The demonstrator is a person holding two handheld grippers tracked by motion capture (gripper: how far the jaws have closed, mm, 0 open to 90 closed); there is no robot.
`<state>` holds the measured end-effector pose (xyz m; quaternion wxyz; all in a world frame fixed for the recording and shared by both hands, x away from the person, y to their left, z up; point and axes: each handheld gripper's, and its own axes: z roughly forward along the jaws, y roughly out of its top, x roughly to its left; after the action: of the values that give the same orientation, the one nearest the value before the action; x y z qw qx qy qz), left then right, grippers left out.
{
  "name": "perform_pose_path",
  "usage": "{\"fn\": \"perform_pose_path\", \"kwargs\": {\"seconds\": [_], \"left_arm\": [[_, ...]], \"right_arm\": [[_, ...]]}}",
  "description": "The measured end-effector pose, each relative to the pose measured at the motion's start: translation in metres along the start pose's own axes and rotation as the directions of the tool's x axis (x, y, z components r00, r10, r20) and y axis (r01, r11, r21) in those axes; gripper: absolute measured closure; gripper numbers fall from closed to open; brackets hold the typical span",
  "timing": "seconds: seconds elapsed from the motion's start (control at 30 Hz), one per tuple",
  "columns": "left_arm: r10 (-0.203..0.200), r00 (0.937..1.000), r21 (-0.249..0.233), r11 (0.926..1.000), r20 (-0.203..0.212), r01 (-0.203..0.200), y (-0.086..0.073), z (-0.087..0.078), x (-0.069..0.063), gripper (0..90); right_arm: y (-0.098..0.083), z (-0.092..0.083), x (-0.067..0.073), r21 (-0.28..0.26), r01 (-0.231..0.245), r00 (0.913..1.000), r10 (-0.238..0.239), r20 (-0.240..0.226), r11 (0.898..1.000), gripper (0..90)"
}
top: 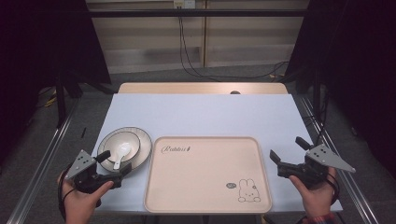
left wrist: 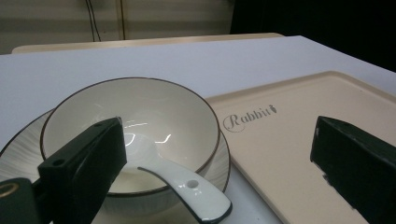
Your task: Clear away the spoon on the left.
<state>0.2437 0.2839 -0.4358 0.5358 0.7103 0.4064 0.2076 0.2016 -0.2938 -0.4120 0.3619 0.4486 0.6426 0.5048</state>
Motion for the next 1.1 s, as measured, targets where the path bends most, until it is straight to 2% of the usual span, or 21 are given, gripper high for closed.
{"fn": "perform_pose_path", "kwargs": {"seconds": [0.1,0.27,0.33,0.5,0.63,0.67,0.8,0.87,0.9,1.1], "left_arm": [[0.006,1.0,0.011,0.9999,-0.003,-0.006,-0.0005,0.0008,-0.0015,3.4],[0.009,0.9999,0.017,0.9998,-0.007,-0.009,-0.0013,-0.0005,-0.0013,5.4],[0.022,0.9996,0.018,0.9996,-0.02,-0.021,-0.0013,-0.0021,-0.0011,6.8],[0.043,0.9984,0.018,0.999,-0.038,-0.042,-0.0003,-0.0064,0.0,15.1],[0.036,0.9981,0.017,0.9992,-0.049,-0.036,-0.0012,-0.0063,-0.0005,18.1],[0.038,0.9988,0.023,0.999,-0.032,-0.037,-0.0023,-0.0053,-0.0007,19.3],[0.069,0.9961,0.063,0.9959,-0.055,-0.065,-0.0038,-0.0049,-0.0009,24.6],[0.057,0.9964,0.058,0.9969,-0.063,-0.053,-0.0053,-0.0047,-0.0007,26.9],[0.072,0.9953,0.071,0.9952,-0.065,-0.067,-0.0057,-0.0057,0.0009,28.7],[0.075,0.9941,0.076,0.9947,-0.077,-0.07,-0.0077,-0.0077,0.0027,37.4]], "right_arm": [[-0.0012,0.0016,0.0003,0.012,0.0,0.9998,0.001,-0.018,1.0,1.9],[-0.0016,0.0043,-0.0018,0.021,0.003,0.9998,-0.002,-0.021,1.0,1.9],[-0.0021,0.0051,-0.0024,0.022,-0.003,0.9999,0.003,-0.011,1.0,2.0],[-0.0027,0.0068,-0.0026,0.028,0.002,0.9999,-0.002,-0.016,1.0,2.0],[-0.0026,0.0069,-0.0028,0.028,0.002,0.9997,-0.001,-0.024,1.0,2.1],[-0.0025,0.0067,-0.0035,0.028,-0.001,0.9997,0.002,-0.025,1.0,2.1],[-0.0025,0.0065,-0.0037,0.028,-0.007,0.9995,0.008,-0.032,1.0,2.1],[-0.0026,0.0068,-0.0039,0.03,-0.001,0.9995,0.002,-0.031,1.0,2.2],[-0.0027,0.0068,-0.0037,0.032,-0.001,0.9995,0.002,-0.032,0.999,2.4],[-0.0023,0.0071,-0.0028,0.026,0.001,0.9991,0.0,-0.042,1.0,2.7]]}}
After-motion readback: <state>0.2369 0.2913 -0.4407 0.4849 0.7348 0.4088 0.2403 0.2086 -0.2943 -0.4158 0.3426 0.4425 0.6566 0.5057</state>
